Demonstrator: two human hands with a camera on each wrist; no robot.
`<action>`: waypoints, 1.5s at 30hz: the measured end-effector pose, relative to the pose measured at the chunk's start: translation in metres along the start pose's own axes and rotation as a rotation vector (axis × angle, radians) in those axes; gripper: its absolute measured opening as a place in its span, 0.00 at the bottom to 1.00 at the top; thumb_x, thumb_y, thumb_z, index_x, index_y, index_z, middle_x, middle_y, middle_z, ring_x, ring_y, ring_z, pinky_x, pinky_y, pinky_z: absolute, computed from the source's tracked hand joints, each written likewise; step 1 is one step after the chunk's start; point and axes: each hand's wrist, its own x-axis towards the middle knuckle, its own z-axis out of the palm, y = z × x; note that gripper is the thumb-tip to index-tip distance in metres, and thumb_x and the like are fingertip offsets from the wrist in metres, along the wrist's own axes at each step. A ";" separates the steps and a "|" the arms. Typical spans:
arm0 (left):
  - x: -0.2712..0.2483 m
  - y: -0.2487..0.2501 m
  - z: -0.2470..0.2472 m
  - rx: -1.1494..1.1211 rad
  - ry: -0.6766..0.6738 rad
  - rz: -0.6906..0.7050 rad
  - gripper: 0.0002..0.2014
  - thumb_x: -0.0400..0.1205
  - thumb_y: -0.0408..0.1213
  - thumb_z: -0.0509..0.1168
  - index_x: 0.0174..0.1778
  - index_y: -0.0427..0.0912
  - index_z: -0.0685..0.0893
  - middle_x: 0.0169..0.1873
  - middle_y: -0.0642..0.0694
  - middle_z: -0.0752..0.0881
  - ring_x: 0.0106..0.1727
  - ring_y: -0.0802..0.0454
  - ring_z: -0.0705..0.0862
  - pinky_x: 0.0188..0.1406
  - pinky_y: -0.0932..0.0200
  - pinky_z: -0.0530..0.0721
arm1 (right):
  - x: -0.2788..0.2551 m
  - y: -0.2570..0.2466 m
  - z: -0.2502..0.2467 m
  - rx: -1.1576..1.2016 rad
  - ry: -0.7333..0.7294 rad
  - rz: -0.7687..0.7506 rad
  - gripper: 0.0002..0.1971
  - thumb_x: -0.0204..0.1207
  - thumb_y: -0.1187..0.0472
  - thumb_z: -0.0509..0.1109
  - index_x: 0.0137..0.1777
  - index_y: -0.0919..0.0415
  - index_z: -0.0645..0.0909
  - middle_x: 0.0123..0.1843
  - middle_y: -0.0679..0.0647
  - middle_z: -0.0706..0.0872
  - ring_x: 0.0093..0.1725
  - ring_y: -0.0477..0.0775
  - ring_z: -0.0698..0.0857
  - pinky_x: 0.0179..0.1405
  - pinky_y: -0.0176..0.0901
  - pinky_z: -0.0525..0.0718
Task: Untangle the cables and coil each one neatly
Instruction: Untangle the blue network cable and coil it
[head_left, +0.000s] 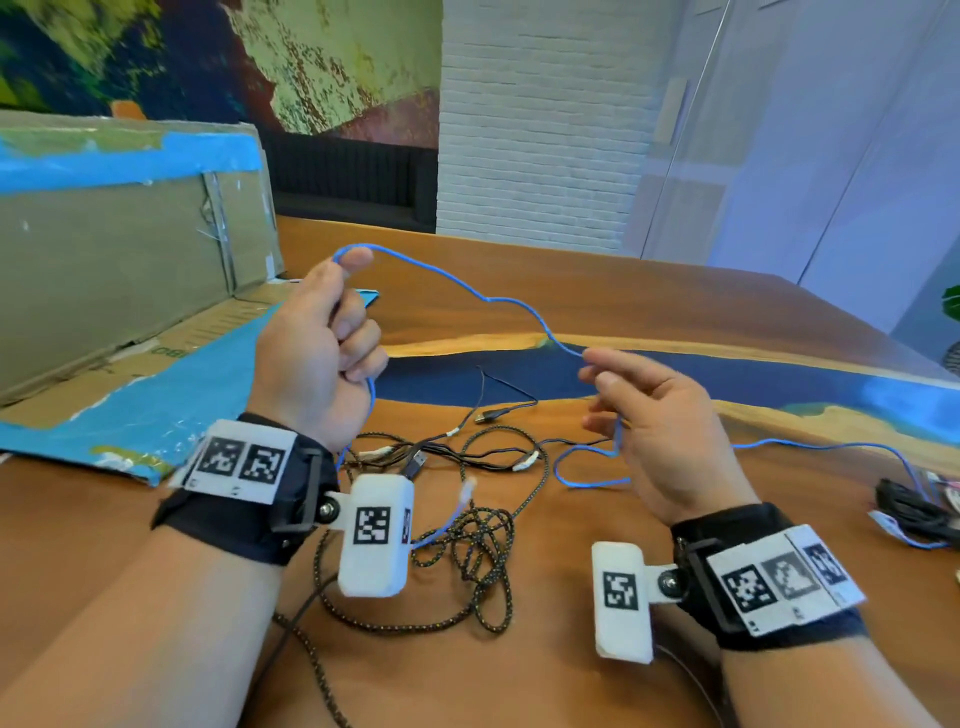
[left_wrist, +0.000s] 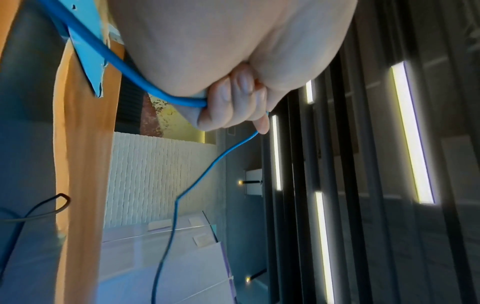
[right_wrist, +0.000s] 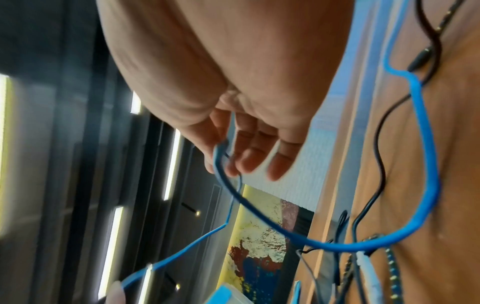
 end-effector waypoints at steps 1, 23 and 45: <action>-0.002 -0.003 0.003 0.057 -0.034 -0.009 0.16 0.94 0.43 0.51 0.58 0.47 0.85 0.25 0.53 0.60 0.21 0.57 0.54 0.18 0.63 0.55 | -0.001 0.002 0.003 -0.129 -0.022 -0.029 0.15 0.85 0.68 0.69 0.59 0.48 0.91 0.48 0.40 0.92 0.46 0.47 0.85 0.50 0.46 0.86; -0.021 -0.010 0.014 0.816 -0.502 -0.251 0.19 0.85 0.44 0.69 0.28 0.43 0.81 0.19 0.49 0.65 0.23 0.51 0.62 0.25 0.59 0.67 | -0.015 -0.011 0.026 0.044 0.009 -0.214 0.08 0.87 0.65 0.68 0.45 0.63 0.82 0.25 0.49 0.78 0.27 0.53 0.79 0.48 0.56 0.92; -0.011 -0.003 0.010 -0.177 -0.120 -0.171 0.19 0.92 0.41 0.50 0.54 0.42 0.88 0.25 0.52 0.59 0.20 0.57 0.54 0.18 0.61 0.55 | -0.014 -0.001 0.021 -0.292 -0.302 0.126 0.15 0.86 0.73 0.62 0.55 0.57 0.88 0.45 0.54 0.94 0.36 0.54 0.88 0.39 0.49 0.84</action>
